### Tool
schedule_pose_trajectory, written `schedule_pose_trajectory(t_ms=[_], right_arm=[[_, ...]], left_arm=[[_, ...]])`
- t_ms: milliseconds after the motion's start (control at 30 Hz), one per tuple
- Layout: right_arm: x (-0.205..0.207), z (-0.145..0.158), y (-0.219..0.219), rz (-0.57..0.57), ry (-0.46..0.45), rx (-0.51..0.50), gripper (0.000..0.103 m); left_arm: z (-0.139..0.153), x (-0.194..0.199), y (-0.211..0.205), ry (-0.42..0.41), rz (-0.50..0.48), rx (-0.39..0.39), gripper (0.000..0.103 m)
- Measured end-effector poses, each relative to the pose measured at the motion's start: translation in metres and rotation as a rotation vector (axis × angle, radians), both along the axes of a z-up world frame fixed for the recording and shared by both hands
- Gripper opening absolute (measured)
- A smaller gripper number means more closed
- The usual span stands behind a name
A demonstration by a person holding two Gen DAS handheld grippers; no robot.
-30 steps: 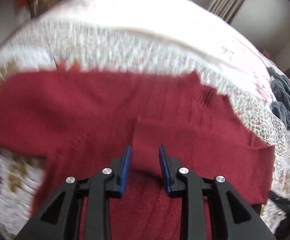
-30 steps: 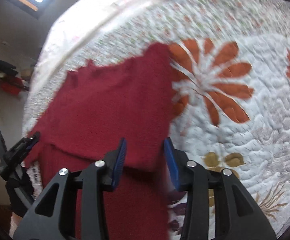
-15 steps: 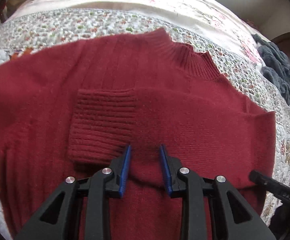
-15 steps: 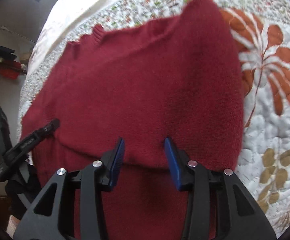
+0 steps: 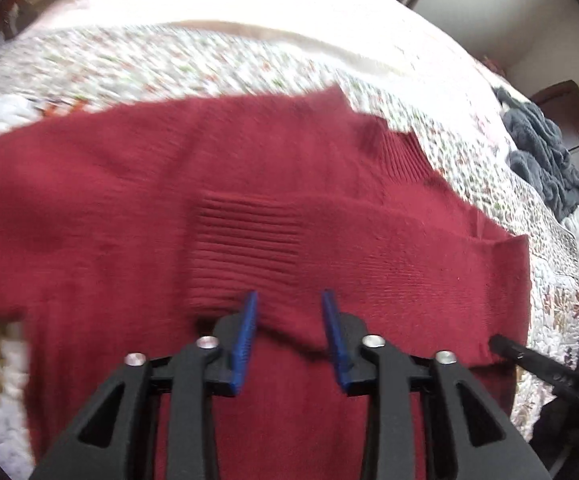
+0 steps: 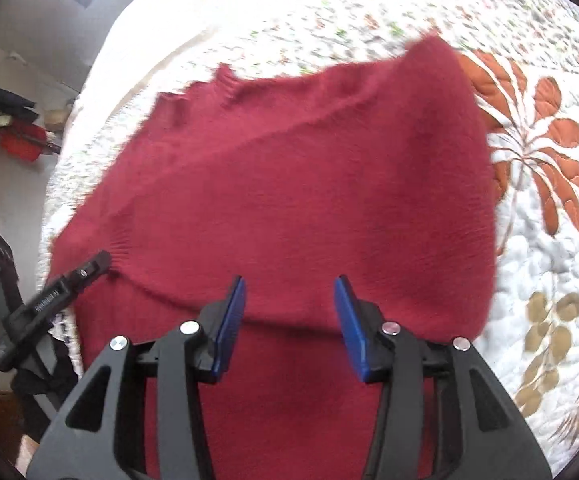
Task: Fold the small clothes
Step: 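Lay the sleeve on the sweater and open the right tool, then grasp the other sleeve cuff with the left tool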
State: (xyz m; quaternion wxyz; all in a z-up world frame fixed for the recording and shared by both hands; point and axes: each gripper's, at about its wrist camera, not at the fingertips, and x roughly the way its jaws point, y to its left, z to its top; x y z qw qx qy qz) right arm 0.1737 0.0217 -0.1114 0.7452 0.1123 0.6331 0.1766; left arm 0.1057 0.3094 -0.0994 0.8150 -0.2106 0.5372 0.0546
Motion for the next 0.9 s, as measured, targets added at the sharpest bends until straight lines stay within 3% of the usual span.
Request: schedule_pose_trajectory(t_ms=[200,367,533,633,833,900], right_arm=[[-0.014,0.015,0.046,0.077,-0.034,0.024,0.047],[-0.025,0.007,0.08,0.137,-0.011,0.032,0.048],[-0.035,0.0,0.1,0.17,0.006,0.029,0.048],[-0.04,-0.005,0.109,0.181,0.013,0.021,0.048],[-0.046,-0.014,0.12,0.18,0.03,0.006,0.048],[-0.048,-0.016,0.121,0.176,0.033,0.001,0.048]], left_arm=[[0.011,-0.055,0.072,0.031,0.166,0.059,0.045],[0.017,-0.112,0.155,0.04,0.369,0.091,0.045],[0.01,-0.162,0.241,0.015,0.593,-0.025,0.045],[0.003,-0.185,0.277,-0.01,0.696,-0.053,0.045],[-0.018,-0.215,0.331,-0.092,0.845,-0.186,0.044],[-0.019,-0.217,0.344,-0.115,0.861,-0.196,0.044]])
